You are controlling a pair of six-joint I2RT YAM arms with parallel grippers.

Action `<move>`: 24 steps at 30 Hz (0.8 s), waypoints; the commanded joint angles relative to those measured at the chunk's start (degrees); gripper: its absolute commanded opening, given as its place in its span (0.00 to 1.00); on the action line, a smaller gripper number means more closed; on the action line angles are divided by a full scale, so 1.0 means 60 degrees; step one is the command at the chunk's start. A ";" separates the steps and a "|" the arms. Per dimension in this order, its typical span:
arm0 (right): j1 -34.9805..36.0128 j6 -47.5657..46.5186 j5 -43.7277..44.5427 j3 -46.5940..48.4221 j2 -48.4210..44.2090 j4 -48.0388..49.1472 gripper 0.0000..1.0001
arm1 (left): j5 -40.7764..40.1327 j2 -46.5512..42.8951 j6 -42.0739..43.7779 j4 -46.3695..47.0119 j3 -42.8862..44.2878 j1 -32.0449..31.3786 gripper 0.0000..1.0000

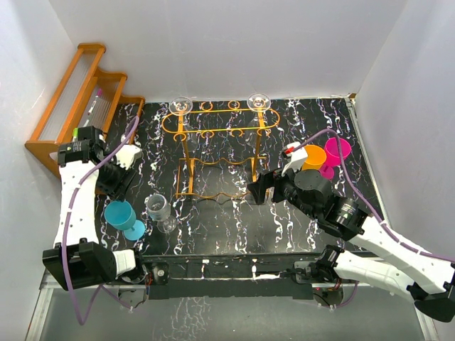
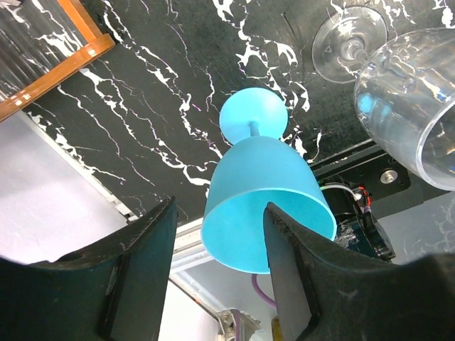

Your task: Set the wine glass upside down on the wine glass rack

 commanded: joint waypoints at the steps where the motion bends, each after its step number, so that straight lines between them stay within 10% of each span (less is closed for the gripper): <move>1: -0.0015 0.0026 0.0051 0.0004 -0.0054 0.0530 0.98 | 0.0295 0.0021 0.0283 -0.0171 -0.0393 0.0037 0.49; 12: -0.0015 0.0068 0.0098 0.0008 -0.0021 0.0533 0.98 | 0.0243 -0.0005 0.0384 0.0686 -0.1410 0.0037 0.40; 16: -0.0015 0.0091 0.0129 0.0042 0.0000 0.0541 0.98 | 0.0177 -0.0093 0.0423 0.0671 -0.1445 0.0030 0.00; 24: -0.0018 -0.0049 0.0205 0.1234 0.0123 0.0345 0.98 | -0.0170 -0.0362 0.0580 -0.0026 0.1381 0.0030 0.00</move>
